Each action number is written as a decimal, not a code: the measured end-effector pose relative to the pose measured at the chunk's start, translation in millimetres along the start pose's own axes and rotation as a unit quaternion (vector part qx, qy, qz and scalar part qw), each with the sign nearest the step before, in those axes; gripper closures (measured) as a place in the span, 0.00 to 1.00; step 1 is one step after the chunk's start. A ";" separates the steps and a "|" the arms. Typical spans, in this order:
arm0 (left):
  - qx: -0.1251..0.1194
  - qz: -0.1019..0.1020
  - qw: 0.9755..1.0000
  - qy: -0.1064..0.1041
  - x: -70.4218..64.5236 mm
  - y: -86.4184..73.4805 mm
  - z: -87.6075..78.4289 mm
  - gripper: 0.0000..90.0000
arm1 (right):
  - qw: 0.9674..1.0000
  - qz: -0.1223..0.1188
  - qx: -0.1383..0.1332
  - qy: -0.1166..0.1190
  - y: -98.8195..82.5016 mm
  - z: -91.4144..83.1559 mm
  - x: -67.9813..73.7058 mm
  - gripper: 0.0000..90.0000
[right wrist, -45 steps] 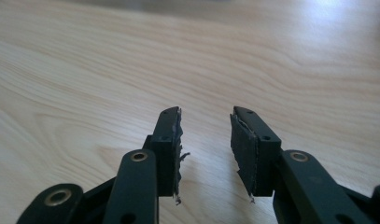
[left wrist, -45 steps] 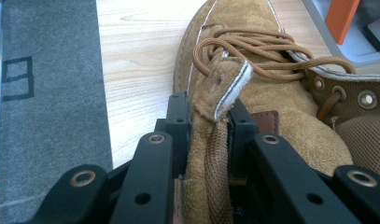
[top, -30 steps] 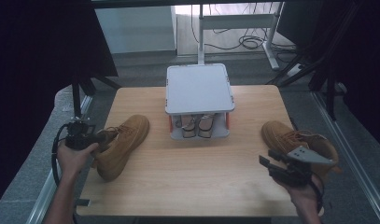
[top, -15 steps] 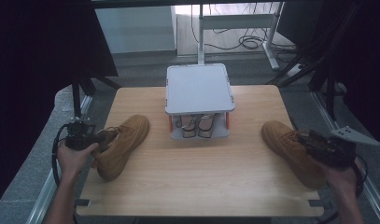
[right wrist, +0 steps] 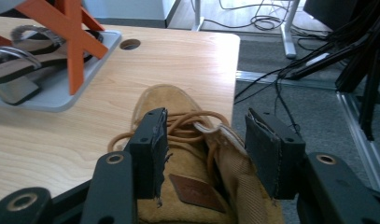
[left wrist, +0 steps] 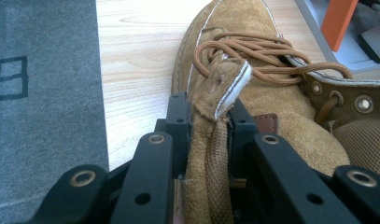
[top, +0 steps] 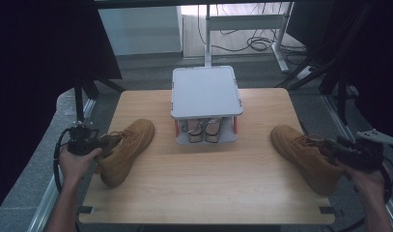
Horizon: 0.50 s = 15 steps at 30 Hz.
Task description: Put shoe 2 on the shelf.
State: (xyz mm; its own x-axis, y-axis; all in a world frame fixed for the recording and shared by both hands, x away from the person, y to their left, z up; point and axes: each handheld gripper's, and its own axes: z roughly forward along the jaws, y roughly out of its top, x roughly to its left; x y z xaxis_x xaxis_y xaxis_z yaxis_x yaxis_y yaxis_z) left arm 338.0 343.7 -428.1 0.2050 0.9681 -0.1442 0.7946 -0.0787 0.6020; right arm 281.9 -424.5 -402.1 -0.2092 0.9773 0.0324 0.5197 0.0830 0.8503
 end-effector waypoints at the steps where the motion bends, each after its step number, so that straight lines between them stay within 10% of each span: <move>1: 0.000 0.000 1.000 0.000 0.0 0.0 0.0 0.84 | 1.000 -0.002 0.005 -0.003 0.6 0.3 -1.8 0.54; 15: 0.002 -0.002 1.000 -0.001 0.5 0.8 0.2 0.84 | 0.997 -0.021 0.080 0.005 2.2 28.1 -19.9 0.58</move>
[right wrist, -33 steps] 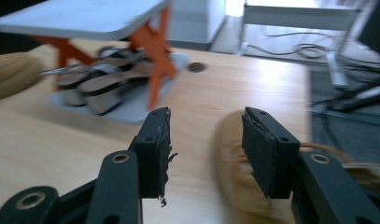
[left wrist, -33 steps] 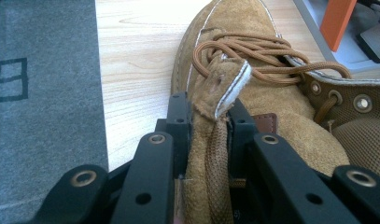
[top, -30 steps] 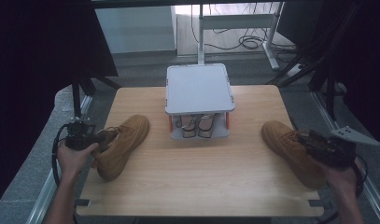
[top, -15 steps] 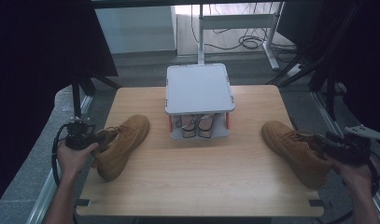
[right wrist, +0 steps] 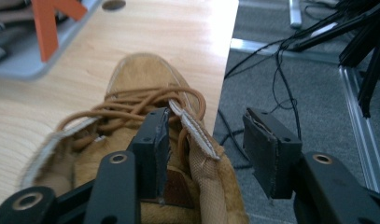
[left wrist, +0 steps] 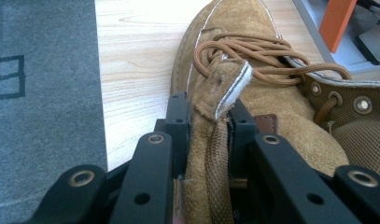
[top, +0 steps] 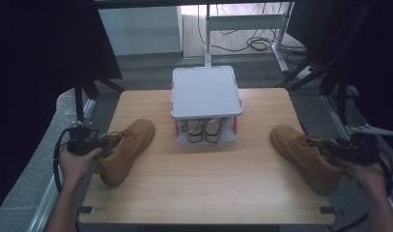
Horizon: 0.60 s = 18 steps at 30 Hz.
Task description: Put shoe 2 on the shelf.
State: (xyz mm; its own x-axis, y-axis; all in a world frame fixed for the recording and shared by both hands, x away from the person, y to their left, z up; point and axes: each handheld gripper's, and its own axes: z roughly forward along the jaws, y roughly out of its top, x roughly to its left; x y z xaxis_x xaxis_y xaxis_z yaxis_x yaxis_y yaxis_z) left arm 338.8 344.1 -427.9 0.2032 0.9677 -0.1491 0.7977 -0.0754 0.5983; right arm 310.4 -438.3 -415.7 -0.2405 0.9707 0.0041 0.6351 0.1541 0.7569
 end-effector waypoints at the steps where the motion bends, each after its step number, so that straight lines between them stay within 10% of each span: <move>1: 0.001 0.001 1.000 0.000 -0.1 0.3 0.0 0.84 | 1.000 -0.004 0.007 0.003 0.7 3.5 0.0 0.59; 8: 0.002 0.000 1.000 -0.001 0.5 0.5 0.0 0.83 | 0.998 -0.017 0.067 0.001 0.5 20.8 0.2 0.76; 18: 0.034 0.008 0.999 -0.010 -1.3 5.2 5.2 0.65 | 0.998 0.012 0.051 0.020 -2.9 19.6 -4.6 0.85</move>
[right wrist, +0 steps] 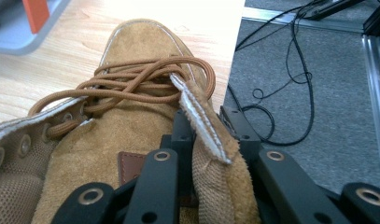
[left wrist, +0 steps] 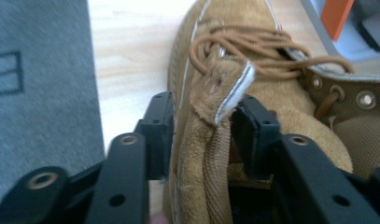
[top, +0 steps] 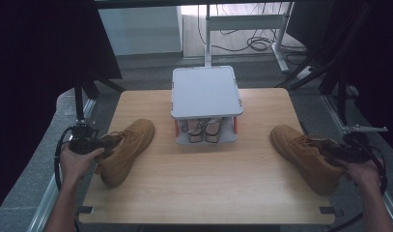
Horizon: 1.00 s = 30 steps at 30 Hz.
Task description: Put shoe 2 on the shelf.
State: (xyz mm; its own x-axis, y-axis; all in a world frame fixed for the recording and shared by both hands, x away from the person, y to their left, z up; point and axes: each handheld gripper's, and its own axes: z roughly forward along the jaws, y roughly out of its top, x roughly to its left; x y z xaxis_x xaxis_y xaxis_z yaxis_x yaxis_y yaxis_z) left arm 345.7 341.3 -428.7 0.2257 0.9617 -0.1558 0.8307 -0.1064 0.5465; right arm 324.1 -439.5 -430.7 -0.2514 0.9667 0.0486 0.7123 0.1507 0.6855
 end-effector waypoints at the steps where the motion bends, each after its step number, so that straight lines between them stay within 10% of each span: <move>1: -0.002 0.001 1.000 0.004 0.3 0.5 0.6 0.68 | 1.000 0.003 -0.003 0.003 -0.7 -0.1 -0.6 0.85; 16: -0.028 -0.018 0.999 -0.020 1.0 -5.0 -0.1 0.87 | 0.997 0.044 -0.052 0.025 -10.6 -3.2 -0.8 0.90; 30: -0.086 -0.024 0.995 -0.052 -7.4 -9.0 -18.6 0.88 | 0.993 0.025 -0.116 0.025 -2.3 -19.8 29.6 0.90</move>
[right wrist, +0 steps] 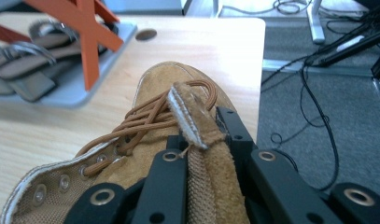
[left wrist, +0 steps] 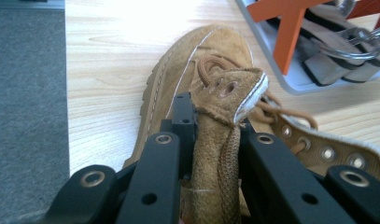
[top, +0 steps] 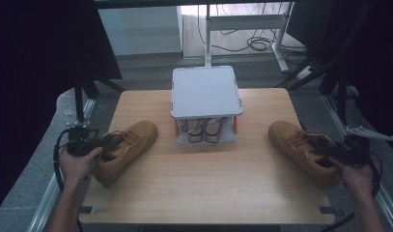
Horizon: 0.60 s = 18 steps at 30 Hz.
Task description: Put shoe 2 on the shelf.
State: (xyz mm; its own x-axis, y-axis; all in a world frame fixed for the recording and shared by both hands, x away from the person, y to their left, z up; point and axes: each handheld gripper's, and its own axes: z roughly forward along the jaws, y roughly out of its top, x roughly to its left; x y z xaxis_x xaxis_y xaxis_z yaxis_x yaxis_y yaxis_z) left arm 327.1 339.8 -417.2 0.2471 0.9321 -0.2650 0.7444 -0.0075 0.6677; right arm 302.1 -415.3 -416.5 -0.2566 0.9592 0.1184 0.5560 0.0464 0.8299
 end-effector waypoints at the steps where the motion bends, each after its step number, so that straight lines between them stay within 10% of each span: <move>1: -0.001 0.000 1.000 -0.001 0.0 0.3 -1.2 0.88 | 1.000 0.006 -0.009 0.002 0.7 -1.8 0.5 0.90; 18: -0.076 -0.017 0.996 -0.054 -8.3 18.1 -41.5 0.88 | 0.991 0.063 -0.113 0.034 23.2 -28.8 20.7 0.90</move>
State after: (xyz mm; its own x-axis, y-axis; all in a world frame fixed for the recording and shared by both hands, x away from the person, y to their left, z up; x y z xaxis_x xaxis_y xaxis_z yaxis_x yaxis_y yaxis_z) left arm 312.7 347.0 -374.1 0.2937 0.8868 -0.3569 0.6536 0.0862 0.7519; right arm 286.9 -402.4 -379.1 -0.2539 0.9319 0.2592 0.3969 -0.1441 0.9065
